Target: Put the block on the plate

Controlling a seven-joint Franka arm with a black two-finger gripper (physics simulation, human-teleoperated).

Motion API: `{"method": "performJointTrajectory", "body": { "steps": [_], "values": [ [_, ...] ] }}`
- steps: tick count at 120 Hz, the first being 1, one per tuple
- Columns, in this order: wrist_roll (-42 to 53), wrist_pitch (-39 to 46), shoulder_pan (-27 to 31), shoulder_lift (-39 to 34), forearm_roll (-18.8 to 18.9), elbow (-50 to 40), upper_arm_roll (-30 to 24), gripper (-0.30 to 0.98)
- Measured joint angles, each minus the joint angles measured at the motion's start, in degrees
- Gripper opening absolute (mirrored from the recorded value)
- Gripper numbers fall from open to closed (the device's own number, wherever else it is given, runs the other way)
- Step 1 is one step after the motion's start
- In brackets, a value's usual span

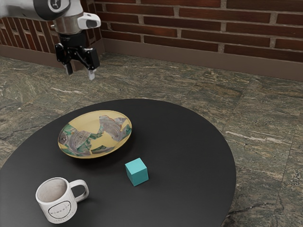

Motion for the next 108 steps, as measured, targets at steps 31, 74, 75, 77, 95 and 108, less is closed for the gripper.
{"method": "performJointTrajectory", "body": {
  "steps": [31, 74, 75, 77, 95, 108],
  "values": [
    [-0.79, 0.01, 0.74, 1.21, 2.73, 1.17, -3.01, 0.69],
    [2.90, -0.65, -4.31, 17.13, 4.92, 11.25, -9.54, 0.69],
    [3.05, -0.54, -4.72, 17.33, 4.96, 11.28, -9.52, 0.69],
    [3.33, -0.35, -5.54, 17.63, 5.03, 11.28, -9.46, 0.69],
    [5.58, 1.18, -13.33, 19.66, 5.04, 10.28, -6.24, 0.69],
    [6.87, 3.72, -15.54, 20.12, 4.45, 6.67, -4.10, 0.69]
  ]
}}
